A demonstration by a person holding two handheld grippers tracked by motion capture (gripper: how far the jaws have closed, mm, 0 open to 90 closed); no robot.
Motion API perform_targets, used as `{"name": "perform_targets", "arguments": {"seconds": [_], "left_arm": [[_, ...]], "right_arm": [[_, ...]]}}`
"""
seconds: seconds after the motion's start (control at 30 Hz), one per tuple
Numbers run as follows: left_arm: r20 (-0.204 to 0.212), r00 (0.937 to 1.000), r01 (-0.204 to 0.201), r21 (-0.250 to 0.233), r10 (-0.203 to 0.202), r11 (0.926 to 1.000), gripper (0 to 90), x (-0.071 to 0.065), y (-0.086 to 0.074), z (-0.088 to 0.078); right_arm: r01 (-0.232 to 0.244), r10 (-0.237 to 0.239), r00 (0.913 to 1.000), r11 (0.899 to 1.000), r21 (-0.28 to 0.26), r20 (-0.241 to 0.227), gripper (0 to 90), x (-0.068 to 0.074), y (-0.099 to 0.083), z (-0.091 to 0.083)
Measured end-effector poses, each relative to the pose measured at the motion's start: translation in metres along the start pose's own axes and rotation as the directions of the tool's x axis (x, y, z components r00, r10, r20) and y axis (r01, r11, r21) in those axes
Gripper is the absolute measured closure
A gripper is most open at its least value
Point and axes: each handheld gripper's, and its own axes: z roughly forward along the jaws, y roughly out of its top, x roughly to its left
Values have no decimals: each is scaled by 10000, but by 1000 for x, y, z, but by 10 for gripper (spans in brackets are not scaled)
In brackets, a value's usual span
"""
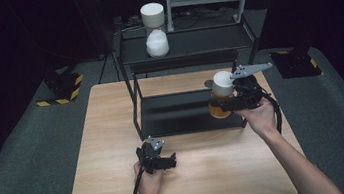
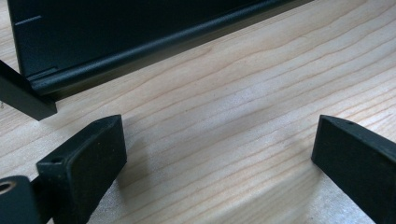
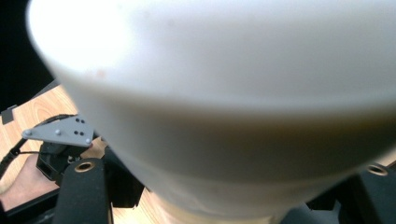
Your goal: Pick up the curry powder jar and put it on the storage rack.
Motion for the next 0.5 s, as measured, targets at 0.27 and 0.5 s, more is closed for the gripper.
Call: {"name": "perform_targets", "arguments": {"seconds": [0.27,0.5], "left_arm": [[2,10000,-5,3,5,10000,30,0,0,0],[16,10000,16,-8,-16,10000,30,0,0,0]], "right_arm": [[98,-98,9999,10000,4,-65,312,-1,20,-4],[118,-118,9998,9999,-22,-137,313,-3,40,-6]]}}
